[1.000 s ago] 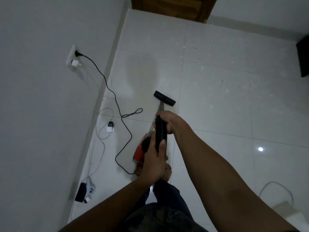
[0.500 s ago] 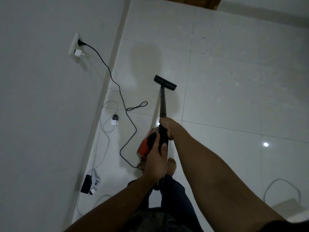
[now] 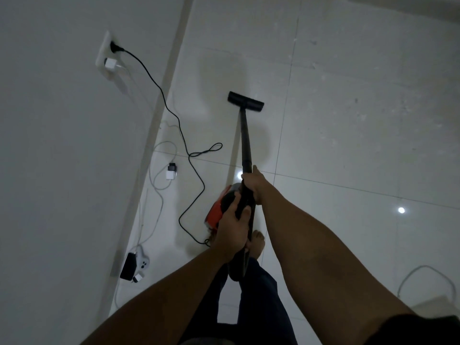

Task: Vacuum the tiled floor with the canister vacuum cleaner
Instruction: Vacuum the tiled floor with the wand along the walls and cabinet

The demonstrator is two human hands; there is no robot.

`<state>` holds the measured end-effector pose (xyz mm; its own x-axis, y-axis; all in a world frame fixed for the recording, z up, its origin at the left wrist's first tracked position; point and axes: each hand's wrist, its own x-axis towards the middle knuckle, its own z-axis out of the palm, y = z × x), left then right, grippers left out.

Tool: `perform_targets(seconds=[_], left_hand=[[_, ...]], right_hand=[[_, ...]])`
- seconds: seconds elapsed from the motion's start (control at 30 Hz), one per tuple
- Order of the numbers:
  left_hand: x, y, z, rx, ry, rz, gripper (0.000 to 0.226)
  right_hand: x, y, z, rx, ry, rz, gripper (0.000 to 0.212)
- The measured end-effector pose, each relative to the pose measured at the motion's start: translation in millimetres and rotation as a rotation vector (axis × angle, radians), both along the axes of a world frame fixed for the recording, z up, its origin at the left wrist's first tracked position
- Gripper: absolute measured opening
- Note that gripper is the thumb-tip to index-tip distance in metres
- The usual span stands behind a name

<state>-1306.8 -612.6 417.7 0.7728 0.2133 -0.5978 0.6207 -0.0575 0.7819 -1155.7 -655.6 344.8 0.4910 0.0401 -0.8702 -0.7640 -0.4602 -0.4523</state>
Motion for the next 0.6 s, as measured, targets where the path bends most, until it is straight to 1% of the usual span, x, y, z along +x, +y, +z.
perform_targets(seconds=[0.13,0.23,0.3,0.4,0.47,0.6], left_hand=[[-2.1,-3.4,-6.8,0.072,0.018,-0.057,0.054],[-5.8,-7.4,-17.4,0.126,0.052,-0.058,0.056],[-5.2,-6.2,-26.8,0.126,0.073,-0.037,0.056],[6.0,-6.2,-32.9,0.041,0.087,-0.033,0.052],[18.6,-9.5,-30.4,0.017,0.065,-0.029,0.051],[48.5,-23.3,-27.5,-0.023,0.070,0.005,0.050]], right_hand=[[-8.5,-5.2,-9.7,0.110,0.034,-0.105,0.055],[-11.7,-6.6,-25.4,0.104,0.055,-0.161,0.055],[-10.9,-4.6,-28.5,0.063,0.031,-0.130,0.057],[-0.7,-5.1,-33.2,0.019,0.012,-0.074,0.063],[11.0,-7.6,-34.1,-0.023,-0.003,-0.025,0.066],[40.2,-21.4,-41.2,-0.080,-0.015,0.042,0.066]])
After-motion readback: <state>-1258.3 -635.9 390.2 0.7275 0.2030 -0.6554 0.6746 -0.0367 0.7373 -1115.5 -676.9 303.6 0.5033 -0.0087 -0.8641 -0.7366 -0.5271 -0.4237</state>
